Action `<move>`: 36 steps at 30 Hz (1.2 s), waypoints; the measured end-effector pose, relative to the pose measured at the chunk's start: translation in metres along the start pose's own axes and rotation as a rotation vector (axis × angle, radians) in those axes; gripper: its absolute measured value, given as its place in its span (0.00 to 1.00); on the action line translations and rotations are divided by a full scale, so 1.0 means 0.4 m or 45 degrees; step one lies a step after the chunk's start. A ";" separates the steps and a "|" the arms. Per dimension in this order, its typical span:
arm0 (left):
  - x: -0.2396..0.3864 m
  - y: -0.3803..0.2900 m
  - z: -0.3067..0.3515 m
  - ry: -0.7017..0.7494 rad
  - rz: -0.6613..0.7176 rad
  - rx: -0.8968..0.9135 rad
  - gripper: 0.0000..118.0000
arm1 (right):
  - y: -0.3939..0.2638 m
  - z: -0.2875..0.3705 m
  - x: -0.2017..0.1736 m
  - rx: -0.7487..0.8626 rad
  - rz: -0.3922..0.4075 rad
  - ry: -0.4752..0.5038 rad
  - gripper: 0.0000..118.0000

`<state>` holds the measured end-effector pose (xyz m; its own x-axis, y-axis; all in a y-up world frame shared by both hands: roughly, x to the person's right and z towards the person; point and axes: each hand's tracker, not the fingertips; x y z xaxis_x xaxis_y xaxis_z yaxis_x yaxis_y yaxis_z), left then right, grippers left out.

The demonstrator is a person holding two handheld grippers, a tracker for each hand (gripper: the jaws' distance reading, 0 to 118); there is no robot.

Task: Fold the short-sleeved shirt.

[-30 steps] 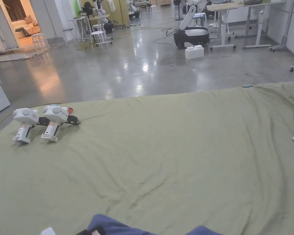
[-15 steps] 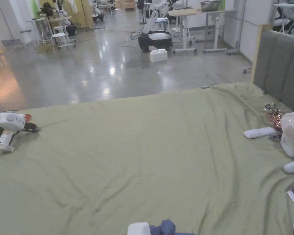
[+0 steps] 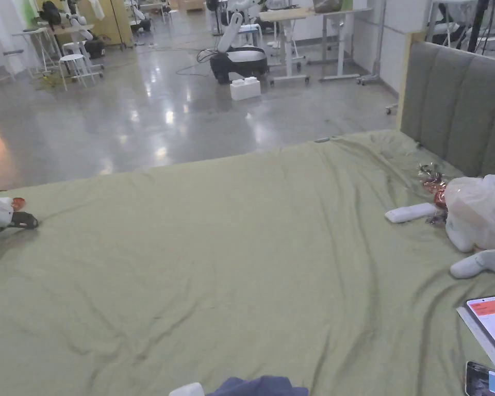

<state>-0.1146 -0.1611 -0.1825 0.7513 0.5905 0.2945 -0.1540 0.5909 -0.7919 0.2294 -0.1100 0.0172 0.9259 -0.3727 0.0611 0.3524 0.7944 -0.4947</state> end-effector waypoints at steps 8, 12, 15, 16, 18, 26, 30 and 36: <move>0.052 -0.102 -0.191 0.040 -0.128 -0.225 0.00 | -0.029 -0.004 -0.030 -0.097 -0.019 -0.013 0.00; 0.059 -0.049 -0.095 -0.035 -0.072 -0.110 0.00 | -0.042 -0.066 -0.065 -0.220 0.050 0.053 0.00; 0.044 -0.006 0.031 -0.099 -0.069 0.035 0.03 | -0.041 -0.169 -0.112 -0.308 0.126 0.146 0.00; 0.035 0.000 0.074 -0.091 -0.062 0.066 0.11 | -0.037 -0.212 -0.135 -0.331 0.161 0.181 0.00; 0.003 0.010 0.147 -0.090 -0.045 0.102 0.33 | -0.030 -0.303 -0.173 -0.393 0.211 0.222 0.00; -0.177 -0.006 0.271 0.073 0.150 0.161 0.85 | -0.065 -0.553 -0.160 -0.616 0.325 0.000 0.00; -0.261 -0.017 0.209 -0.010 0.294 0.105 0.85 | -0.048 -0.554 -0.153 -0.659 0.265 0.003 0.00; -0.313 -0.018 0.062 -0.108 0.374 -0.019 0.84 | -0.062 -0.553 -0.152 -0.644 0.284 -0.002 0.00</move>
<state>-0.2236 -0.2257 -0.2004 0.6197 0.7791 0.0947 -0.3469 0.3801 -0.8574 0.1346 -0.2130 -0.1660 0.9709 -0.2212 -0.0919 0.0389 0.5241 -0.8507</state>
